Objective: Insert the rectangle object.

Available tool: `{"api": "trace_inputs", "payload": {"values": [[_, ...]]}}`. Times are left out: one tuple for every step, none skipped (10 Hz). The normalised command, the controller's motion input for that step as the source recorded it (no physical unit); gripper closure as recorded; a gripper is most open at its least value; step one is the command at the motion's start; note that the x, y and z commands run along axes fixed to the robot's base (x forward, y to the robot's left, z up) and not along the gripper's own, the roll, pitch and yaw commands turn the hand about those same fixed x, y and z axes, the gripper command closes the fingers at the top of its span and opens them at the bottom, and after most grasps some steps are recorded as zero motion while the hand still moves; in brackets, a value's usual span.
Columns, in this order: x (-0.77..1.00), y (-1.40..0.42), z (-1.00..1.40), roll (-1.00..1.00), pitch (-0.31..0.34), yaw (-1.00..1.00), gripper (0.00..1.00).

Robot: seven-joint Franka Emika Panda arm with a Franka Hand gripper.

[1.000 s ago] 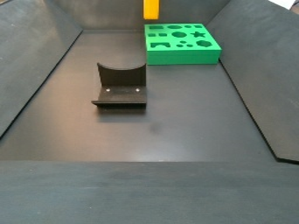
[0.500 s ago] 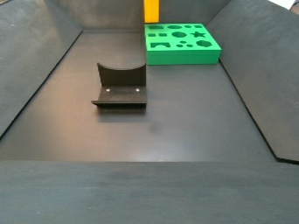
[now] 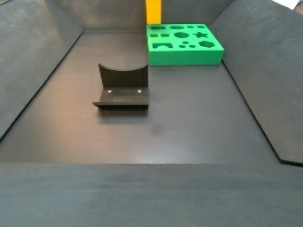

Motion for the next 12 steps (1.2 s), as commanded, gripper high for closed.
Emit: {"api": "trace_inputs", "payload": {"values": [[-0.20, 0.05, 0.00, 0.15, 0.191, 0.00, 1.00], [-0.07, 0.00, 0.00, 0.12, 0.243, 0.00, 1.00], [0.00, 0.00, -0.03, 0.09, 0.274, 0.00, 1.00], [0.14, -0.05, -0.25, 0.07, 0.320, 0.00, 1.00], [0.21, 0.00, -0.20, 0.05, 0.316, 0.00, 1.00], [0.14, 0.00, -0.20, 0.00, 0.301, 0.00, 1.00], [0.09, 0.01, -0.12, 0.00, 0.323, -0.02, 1.00], [0.01, 0.00, 0.00, -0.04, 0.319, -0.07, 1.00], [0.00, 0.01, 0.00, -0.04, 0.293, -0.12, 1.00], [-0.10, 0.00, 0.09, -0.01, 0.227, -0.16, 1.00], [-0.17, 0.00, 0.16, -0.01, 0.180, -0.18, 1.00], [-0.18, 0.00, 0.14, 0.00, 0.171, -0.19, 1.00]]}}
